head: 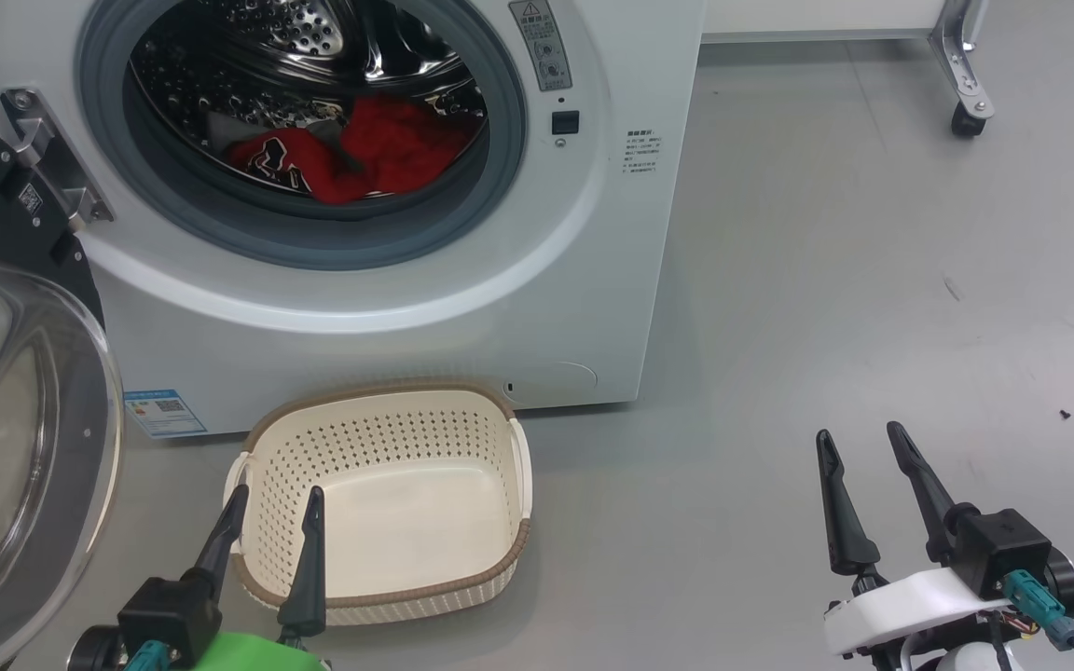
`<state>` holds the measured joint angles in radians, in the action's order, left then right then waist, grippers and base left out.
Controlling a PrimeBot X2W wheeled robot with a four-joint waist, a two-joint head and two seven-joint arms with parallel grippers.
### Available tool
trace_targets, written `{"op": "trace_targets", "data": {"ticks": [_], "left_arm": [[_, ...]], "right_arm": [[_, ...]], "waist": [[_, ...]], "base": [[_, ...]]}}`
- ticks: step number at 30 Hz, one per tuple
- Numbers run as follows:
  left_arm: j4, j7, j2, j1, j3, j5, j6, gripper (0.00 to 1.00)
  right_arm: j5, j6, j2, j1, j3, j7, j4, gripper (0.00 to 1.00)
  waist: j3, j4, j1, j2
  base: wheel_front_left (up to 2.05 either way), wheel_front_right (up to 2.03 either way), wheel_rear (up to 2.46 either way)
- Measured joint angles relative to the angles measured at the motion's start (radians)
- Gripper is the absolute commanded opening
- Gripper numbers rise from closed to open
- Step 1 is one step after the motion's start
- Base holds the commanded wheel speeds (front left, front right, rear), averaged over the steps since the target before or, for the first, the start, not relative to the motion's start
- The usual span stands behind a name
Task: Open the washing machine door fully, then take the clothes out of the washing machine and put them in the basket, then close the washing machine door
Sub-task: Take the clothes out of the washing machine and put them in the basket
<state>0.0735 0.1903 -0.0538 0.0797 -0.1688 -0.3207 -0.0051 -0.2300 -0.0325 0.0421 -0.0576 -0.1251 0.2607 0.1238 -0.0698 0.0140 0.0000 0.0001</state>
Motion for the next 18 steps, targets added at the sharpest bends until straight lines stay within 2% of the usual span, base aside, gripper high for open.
{"op": "trace_targets", "data": {"ticks": [9,18], "left_arm": [[0.000,0.000,0.000,-0.001,-0.002,0.000,0.000,1.00],[0.000,0.000,0.000,-0.001,-0.002,0.000,0.000,1.00]], "right_arm": [[0.000,0.000,0.000,0.000,-0.001,0.000,0.000,1.00],[-0.007,0.000,0.000,0.000,-0.005,0.000,0.000,1.00]], "waist": [[-0.004,-0.002,0.0000,0.0000],[-0.006,0.000,0.0000,0.0000]], "base": [[0.81,-0.81,0.00],[0.44,-0.44,0.00]]}}
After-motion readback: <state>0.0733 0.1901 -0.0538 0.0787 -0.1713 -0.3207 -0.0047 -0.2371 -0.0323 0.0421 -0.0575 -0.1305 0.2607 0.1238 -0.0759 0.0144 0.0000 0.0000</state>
